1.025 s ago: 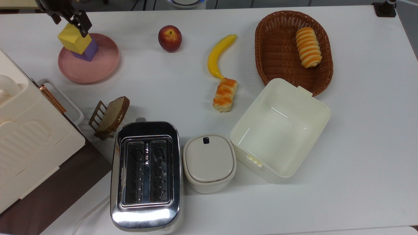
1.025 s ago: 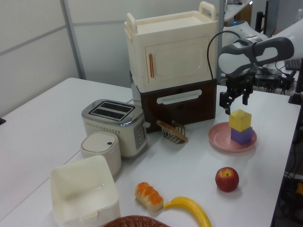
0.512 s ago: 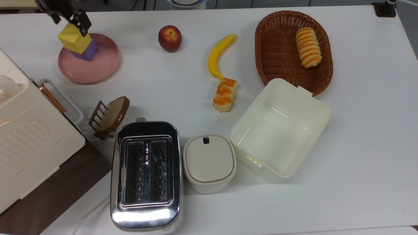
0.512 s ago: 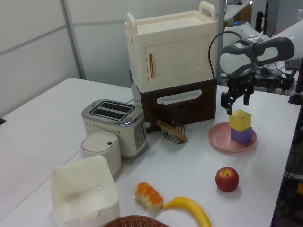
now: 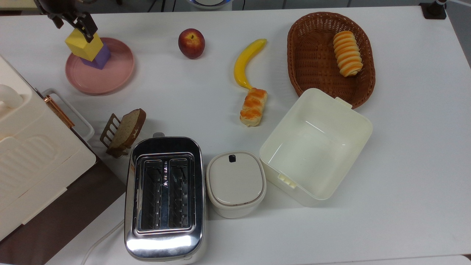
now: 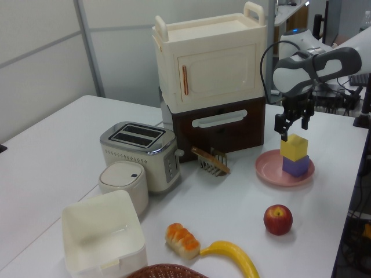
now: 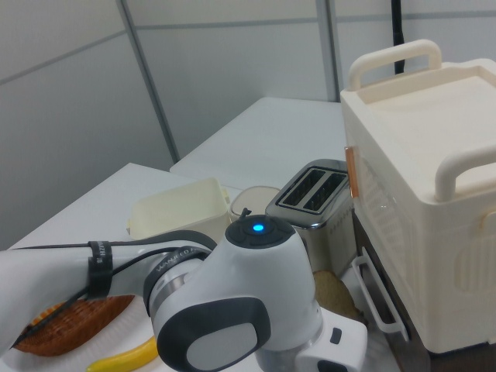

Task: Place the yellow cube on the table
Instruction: 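Close the gripper on the yellow cube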

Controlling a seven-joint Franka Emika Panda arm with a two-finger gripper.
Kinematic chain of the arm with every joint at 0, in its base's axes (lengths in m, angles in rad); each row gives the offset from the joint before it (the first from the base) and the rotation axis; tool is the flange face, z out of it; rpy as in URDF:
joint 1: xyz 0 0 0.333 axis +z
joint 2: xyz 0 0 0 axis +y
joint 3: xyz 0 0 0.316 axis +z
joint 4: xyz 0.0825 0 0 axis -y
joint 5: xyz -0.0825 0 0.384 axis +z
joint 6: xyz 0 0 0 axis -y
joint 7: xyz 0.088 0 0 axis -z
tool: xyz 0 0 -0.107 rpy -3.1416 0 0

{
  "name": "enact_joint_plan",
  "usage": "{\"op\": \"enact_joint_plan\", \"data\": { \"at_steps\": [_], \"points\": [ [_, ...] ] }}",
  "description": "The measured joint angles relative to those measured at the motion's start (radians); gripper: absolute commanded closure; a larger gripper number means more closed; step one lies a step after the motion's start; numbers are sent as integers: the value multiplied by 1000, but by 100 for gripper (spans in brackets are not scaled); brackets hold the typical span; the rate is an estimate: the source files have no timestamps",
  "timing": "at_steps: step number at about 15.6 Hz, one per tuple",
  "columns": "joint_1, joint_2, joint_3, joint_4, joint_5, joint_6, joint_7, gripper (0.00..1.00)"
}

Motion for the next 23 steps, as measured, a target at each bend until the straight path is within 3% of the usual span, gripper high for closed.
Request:
{"op": "enact_joint_plan", "data": {
  "at_steps": [12, 13, 17, 19, 23],
  "points": [
    [0, 19, 0, -47, 0, 60, -5, 0],
    [0, 22, 0, -51, 0, 68, -5, 10],
    [0, 28, 0, -53, 0, 69, -18, 82],
    [0, 26, 0, -52, 0, 70, -58, 87],
    [0, 25, -1, -53, 0, 70, -95, 87]
  ]
}}
